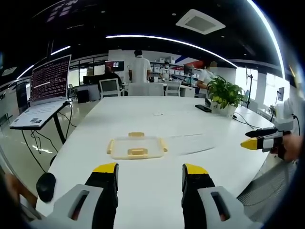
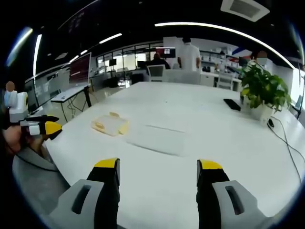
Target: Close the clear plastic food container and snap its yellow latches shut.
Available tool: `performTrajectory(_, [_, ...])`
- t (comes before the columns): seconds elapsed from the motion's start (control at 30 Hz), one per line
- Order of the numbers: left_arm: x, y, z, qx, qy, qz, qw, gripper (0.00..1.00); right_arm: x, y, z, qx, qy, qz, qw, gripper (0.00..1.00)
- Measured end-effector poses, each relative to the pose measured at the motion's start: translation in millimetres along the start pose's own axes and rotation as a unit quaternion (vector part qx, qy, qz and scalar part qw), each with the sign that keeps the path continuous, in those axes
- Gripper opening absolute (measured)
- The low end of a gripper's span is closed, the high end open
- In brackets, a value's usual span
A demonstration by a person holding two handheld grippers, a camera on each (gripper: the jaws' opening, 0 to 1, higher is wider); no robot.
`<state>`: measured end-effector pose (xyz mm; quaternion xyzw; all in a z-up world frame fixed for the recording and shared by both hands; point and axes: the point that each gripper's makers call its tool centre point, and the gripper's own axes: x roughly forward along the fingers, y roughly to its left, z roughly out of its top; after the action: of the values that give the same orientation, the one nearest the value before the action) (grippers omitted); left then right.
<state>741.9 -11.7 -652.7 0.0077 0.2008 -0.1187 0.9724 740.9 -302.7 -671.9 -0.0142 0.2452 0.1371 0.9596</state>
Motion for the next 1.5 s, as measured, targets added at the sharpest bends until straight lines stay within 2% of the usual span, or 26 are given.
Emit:
performTrajectory(0.5, [1,0.9,-3.3,-0.005,0.009,-0.002,0.9999,0.48,3,5,-4.7,-0.013,0.015,0.010,0.9998,0.62])
performTrajectory(0.9, [12,3.3,-16.0,-0.019,0.044,-0.009,0.9988,0.48,8,8,-5.9,-0.010,0.031,0.021,0.9993,0.62])
performTrajectory(1.0, [15,6.6,-15.1,-0.031,0.043,-0.010,0.9986,0.48,12,10,-2.9,-0.014,0.031,0.023,0.9992,0.62])
performTrajectory(1.17, [23,15.8,-10.7,-0.002,0.047,-0.014,0.9988,0.49,24,15,3.4,-0.026,0.033,0.035,0.9985,0.60])
performTrajectory(1.5, [43,42.2,-3.4,0.015,0.050,-0.010,0.9986,0.49,47,30,14.0,-0.052,0.044,0.067,0.9954,0.58])
